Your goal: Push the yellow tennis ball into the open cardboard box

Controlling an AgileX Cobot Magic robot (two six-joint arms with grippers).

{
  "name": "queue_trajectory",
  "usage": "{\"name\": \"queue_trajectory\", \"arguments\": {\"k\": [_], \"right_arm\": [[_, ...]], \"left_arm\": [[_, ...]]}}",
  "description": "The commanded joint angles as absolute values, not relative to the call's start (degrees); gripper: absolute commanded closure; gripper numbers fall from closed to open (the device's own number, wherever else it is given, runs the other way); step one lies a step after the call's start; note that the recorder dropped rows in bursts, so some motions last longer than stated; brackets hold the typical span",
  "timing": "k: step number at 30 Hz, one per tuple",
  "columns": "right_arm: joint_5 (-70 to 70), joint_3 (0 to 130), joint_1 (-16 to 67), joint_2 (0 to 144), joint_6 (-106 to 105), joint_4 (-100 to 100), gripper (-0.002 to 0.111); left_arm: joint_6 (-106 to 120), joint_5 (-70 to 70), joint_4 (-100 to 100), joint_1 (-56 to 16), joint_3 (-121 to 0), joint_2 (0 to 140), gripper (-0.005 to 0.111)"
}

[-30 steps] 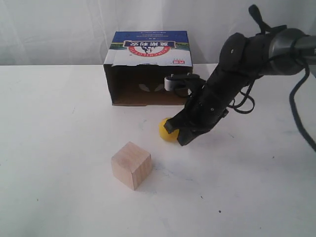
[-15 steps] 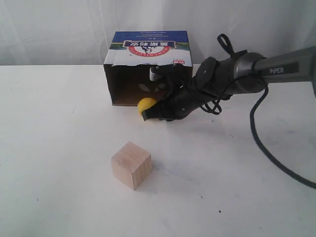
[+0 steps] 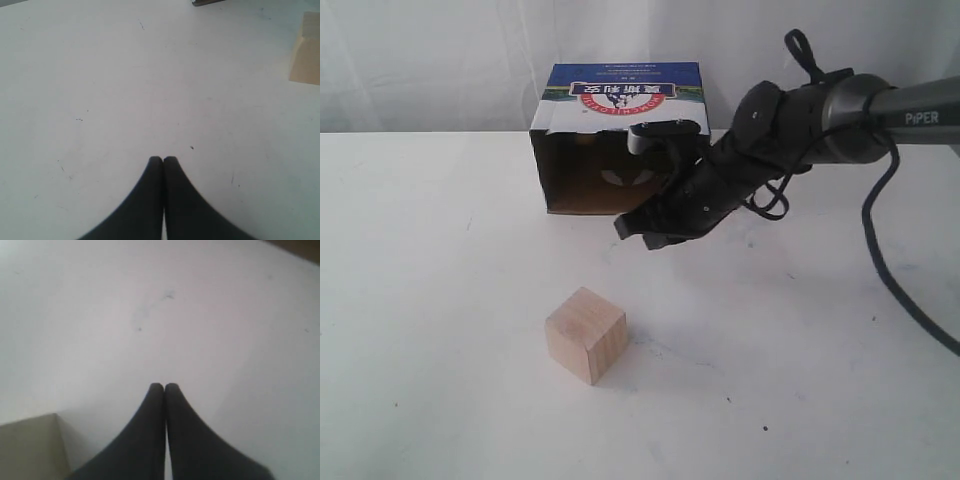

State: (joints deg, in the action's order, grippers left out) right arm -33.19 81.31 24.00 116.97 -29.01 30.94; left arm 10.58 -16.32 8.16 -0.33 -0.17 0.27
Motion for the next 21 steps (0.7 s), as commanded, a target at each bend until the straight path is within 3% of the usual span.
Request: {"name": "queue_trajectory", "arguments": {"k": [1,9,12,21], "right_arm": [[-39.72,81.54,20.78,114.91,-18.24,12.23,0.108],[-63.41,80.53,11.29,114.22,6.74,-29.05,0.108],[-69.96,79.73,6.46,113.85,10.69,-33.82,0.108],[-69.96,74.43,-4.66,107.59,19.57,-31.72,0.108]], "left_arm": [[10.54,-16.25,8.58,-0.67,0.00,0.00,0.107],[10.54,-16.25,8.58,-0.67,0.00,0.00,0.107],[10.54,-16.25,8.58,-0.67,0.00,0.00,0.107],[10.54,-16.25,8.58,-0.67,0.00,0.00,0.107]]}}
